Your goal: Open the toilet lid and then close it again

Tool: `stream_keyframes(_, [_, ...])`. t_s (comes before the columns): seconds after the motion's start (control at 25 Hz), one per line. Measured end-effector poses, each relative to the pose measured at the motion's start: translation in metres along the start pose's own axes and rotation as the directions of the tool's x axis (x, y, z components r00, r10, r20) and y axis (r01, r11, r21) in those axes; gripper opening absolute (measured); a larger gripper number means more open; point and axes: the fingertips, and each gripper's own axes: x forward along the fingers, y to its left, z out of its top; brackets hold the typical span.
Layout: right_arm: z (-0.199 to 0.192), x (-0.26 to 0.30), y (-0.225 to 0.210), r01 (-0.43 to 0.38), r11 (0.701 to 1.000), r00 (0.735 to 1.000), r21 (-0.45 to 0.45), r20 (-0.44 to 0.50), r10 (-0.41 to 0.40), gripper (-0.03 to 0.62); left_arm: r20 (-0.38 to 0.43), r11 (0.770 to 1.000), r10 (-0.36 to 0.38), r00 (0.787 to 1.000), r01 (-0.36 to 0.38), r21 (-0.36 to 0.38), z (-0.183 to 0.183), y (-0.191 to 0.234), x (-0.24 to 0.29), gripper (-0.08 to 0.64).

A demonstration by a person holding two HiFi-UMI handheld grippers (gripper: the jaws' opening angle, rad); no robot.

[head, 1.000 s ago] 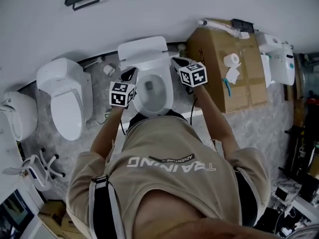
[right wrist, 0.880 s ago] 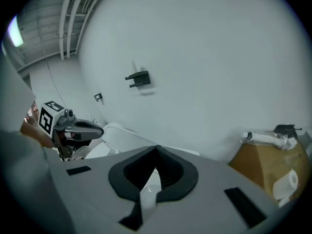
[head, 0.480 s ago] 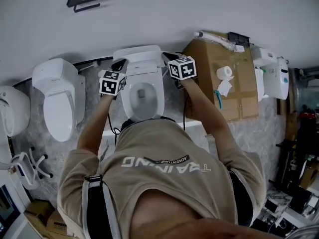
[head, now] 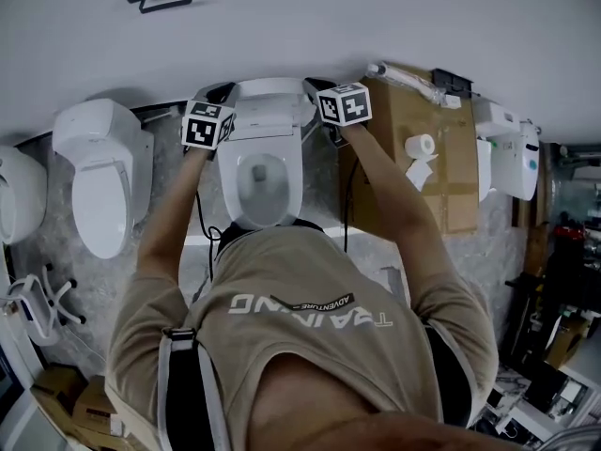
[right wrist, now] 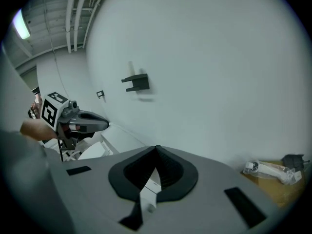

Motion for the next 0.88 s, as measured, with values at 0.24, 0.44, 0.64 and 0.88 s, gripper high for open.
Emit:
stream_keyframes(0.24, [0.021,0.013,-0.018,0.013,0.998,0.998,0.055,0.054,-0.016,0.012,0.003,1.0,0.016,1.0,-0.016,0.005,0.016,0.018,0.02,0.002])
stream_keyframes(0.44, [0.034,0.031,-0.035,0.005,0.998,0.998,0.057,0.056,-0.009,0.012,0.006,1.0,0.01,1.0,-0.01,-0.02,0.025,0.036,0.038,0.002])
stream_keyframes(0.64, [0.048,0.045,-0.048,0.017,1.0,0.999,0.006,0.035,-0.017,0.013,0.0,0.999,0.035,0.999,-0.035,-0.002,0.035,0.053,0.055,0.002])
stream_keyframes(0.88, [0.06,0.062,-0.066,0.034,0.999,0.999,-0.018,0.02,-0.034,0.012,-0.028,0.998,0.059,0.998,-0.059,0.0,0.043,0.07,0.074,0.002])
